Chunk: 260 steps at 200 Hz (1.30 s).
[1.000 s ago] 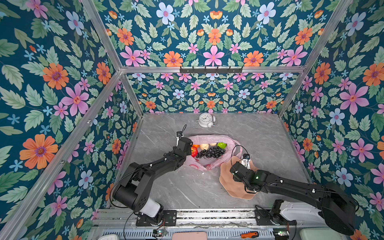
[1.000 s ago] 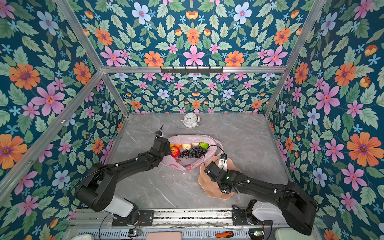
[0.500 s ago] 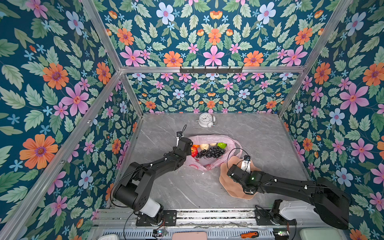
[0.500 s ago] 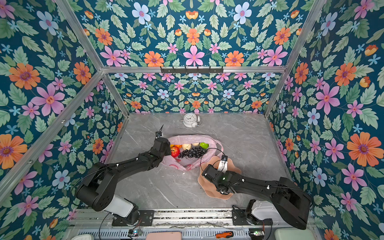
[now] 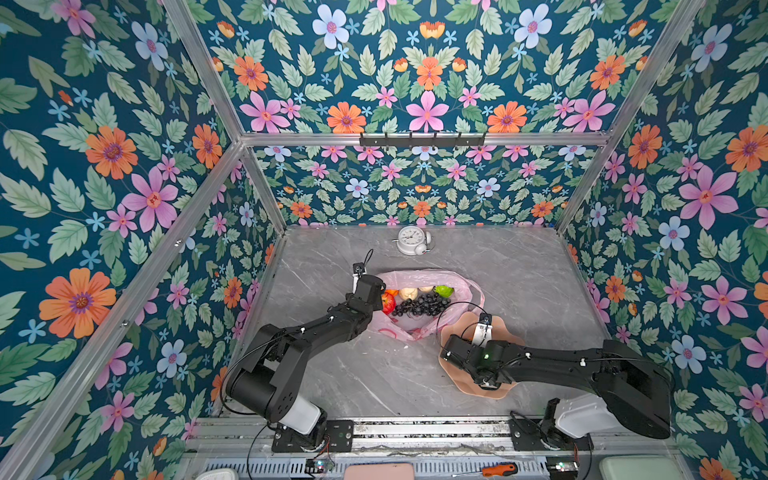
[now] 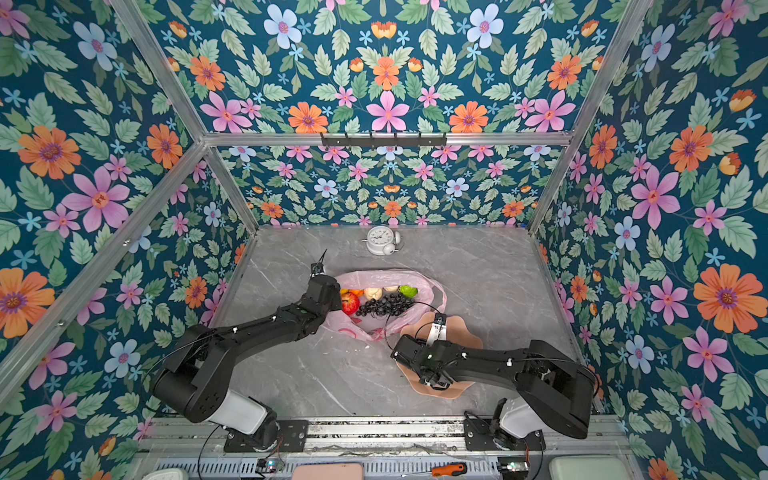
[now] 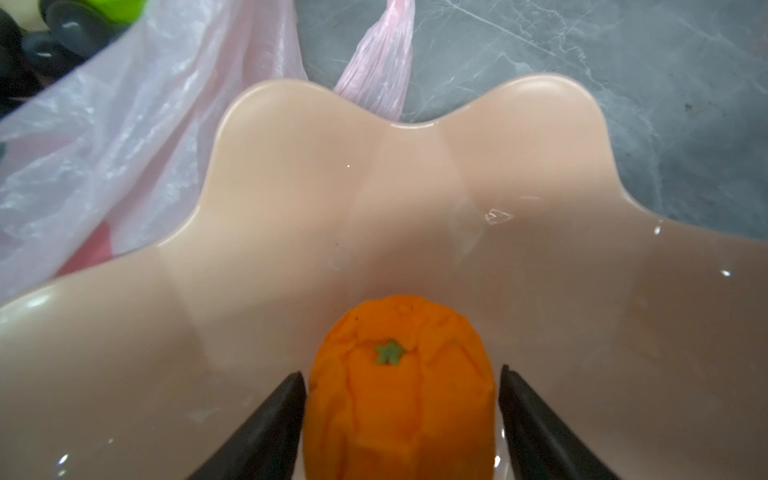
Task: Take the fake fruits out of the plastic bag
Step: 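Lower the orange into the peach bowl and open the right gripper, then reach the right gripper back over the bag opening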
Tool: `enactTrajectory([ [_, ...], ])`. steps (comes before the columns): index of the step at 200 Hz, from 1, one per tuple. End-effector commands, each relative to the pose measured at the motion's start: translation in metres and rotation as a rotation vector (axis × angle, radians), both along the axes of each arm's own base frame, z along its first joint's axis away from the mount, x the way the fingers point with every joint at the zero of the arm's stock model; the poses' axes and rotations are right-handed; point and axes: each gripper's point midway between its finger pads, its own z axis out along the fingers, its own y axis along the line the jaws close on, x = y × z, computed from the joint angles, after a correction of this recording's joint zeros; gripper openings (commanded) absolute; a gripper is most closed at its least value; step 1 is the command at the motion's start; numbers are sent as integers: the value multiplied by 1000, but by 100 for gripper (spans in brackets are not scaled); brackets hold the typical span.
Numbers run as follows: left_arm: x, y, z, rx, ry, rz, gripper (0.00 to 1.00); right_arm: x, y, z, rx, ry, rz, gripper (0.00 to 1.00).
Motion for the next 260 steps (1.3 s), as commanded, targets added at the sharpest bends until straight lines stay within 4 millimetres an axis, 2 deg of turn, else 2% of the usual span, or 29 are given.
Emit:
enactTrajectory([
  [1,1,2,4,-2,-17,12,4,-3,-9,2,-37,1,-24,76],
  [52,1,3,6,2,-19,13,4,-7,-8,1,-22,22,-25,76],
  [82,0,3,6,2,-19,11,4,-7,-7,7,-11,21,-23,77],
  [105,1,0,5,-6,-18,2,4,-3,-2,24,-10,9,10,78],
  [127,1,-2,5,-14,-15,-9,4,9,9,46,-3,6,83,78],
  [165,0,-2,9,-25,-30,-12,4,38,49,77,106,24,259,77],
  [202,-2,-5,14,-51,-56,-35,3,72,87,100,114,36,391,76],
  [240,-1,-10,15,-55,-50,-61,3,101,118,102,122,72,453,75],
  [243,-1,-10,14,-55,-49,-62,3,103,120,91,108,97,453,75],
  [260,-1,-13,15,-61,-46,-74,3,115,129,86,103,115,471,74],
])
